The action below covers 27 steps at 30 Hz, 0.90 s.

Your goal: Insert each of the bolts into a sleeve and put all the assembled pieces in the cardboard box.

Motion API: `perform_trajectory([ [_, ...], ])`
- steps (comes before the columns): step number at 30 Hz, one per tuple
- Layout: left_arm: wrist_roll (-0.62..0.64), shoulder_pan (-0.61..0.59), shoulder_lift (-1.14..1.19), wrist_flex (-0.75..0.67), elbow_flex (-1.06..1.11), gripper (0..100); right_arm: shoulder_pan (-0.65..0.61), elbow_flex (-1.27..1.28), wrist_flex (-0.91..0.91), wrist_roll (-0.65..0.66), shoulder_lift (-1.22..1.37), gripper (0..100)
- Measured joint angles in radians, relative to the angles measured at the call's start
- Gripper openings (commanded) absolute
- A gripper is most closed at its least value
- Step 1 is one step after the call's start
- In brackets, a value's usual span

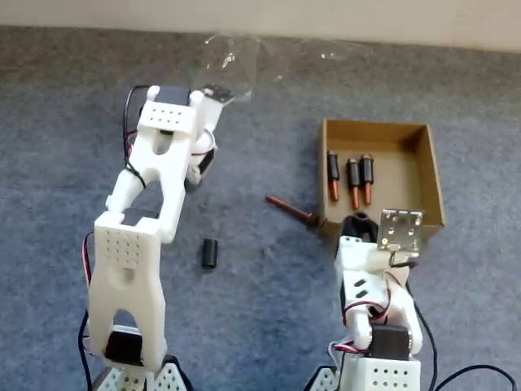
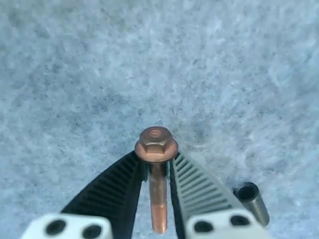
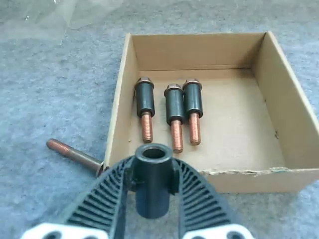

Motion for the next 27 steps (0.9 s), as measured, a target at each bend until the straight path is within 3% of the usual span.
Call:
perform_trajectory([
  [8, 0.000, 0.000, 0.000, -0.005, 0.049, 0, -0.002, 0.015, 0.000, 0.003, 0.000, 0.5],
  [17, 0.003, 0.000, -0.003, -0.149, 0.187, 0, -0.002, 0.015, 0.000, 0.003, 0.000, 0.5],
  [27, 0.002, -0.035, -0.005, -0.158, 0.198, 1, -0.002, 0.015, 0.000, 0.003, 0.000, 0.5],
])
